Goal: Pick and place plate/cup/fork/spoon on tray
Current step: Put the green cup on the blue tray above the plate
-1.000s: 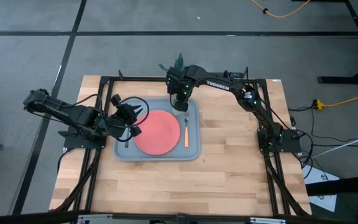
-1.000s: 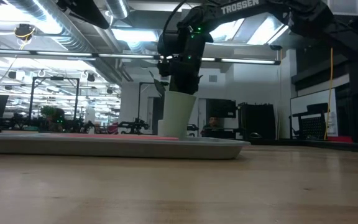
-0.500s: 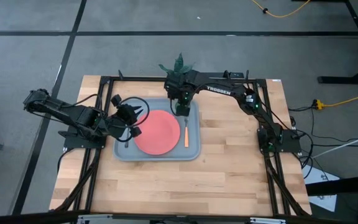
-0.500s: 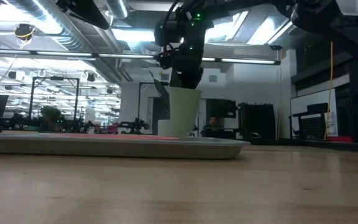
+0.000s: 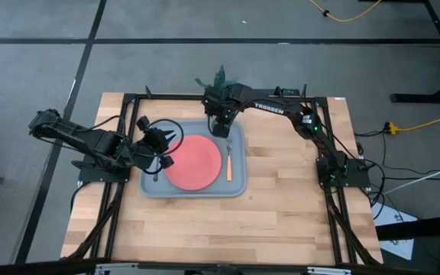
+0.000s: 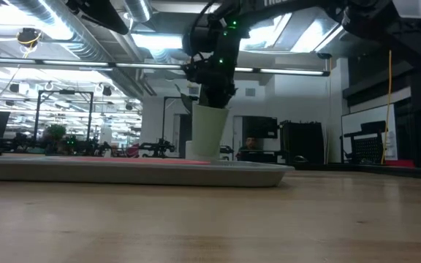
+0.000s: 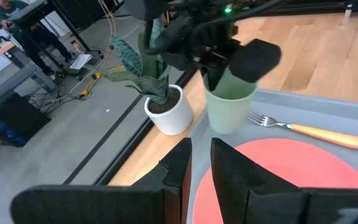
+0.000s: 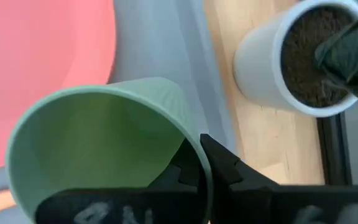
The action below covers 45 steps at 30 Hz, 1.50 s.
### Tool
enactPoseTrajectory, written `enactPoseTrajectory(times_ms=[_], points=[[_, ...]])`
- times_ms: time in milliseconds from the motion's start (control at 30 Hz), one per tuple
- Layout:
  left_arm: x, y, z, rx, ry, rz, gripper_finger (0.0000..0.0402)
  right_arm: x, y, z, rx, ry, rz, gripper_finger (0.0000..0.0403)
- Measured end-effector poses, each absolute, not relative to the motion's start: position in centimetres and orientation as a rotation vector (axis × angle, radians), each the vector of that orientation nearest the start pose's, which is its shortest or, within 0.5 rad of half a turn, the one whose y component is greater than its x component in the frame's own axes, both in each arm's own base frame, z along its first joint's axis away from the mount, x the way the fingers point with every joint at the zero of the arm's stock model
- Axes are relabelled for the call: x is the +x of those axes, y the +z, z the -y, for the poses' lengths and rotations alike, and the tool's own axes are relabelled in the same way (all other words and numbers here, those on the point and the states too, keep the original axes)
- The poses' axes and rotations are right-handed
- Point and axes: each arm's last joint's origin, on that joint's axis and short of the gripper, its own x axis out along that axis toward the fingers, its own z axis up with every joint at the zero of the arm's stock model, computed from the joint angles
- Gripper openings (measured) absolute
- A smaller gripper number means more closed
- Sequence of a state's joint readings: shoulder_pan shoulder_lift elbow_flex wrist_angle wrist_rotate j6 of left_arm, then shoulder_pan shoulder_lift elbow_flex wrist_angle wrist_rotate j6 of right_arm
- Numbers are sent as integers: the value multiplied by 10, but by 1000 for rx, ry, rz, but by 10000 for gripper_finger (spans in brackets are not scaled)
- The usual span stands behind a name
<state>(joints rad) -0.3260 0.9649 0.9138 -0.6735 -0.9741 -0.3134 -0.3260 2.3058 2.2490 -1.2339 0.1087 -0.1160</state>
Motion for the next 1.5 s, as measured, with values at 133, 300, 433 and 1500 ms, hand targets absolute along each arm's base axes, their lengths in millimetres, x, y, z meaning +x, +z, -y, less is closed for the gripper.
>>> enactPoseTrajectory(times_ms=[133, 300, 433, 1500], points=[[178, 312, 35, 152, 698, -479, 53, 443, 252, 160, 101, -308, -1307, 2], [178, 312, 35, 152, 698, -479, 53, 439, 262, 141, 109, -297, -1385, 2], [178, 312, 35, 152, 698, -479, 53, 433, 276, 117, 104, -297, -1470, 2], [177, 310, 35, 168, 699, -500, 53, 437, 258, 127, 151, -147, -1387, 2]])
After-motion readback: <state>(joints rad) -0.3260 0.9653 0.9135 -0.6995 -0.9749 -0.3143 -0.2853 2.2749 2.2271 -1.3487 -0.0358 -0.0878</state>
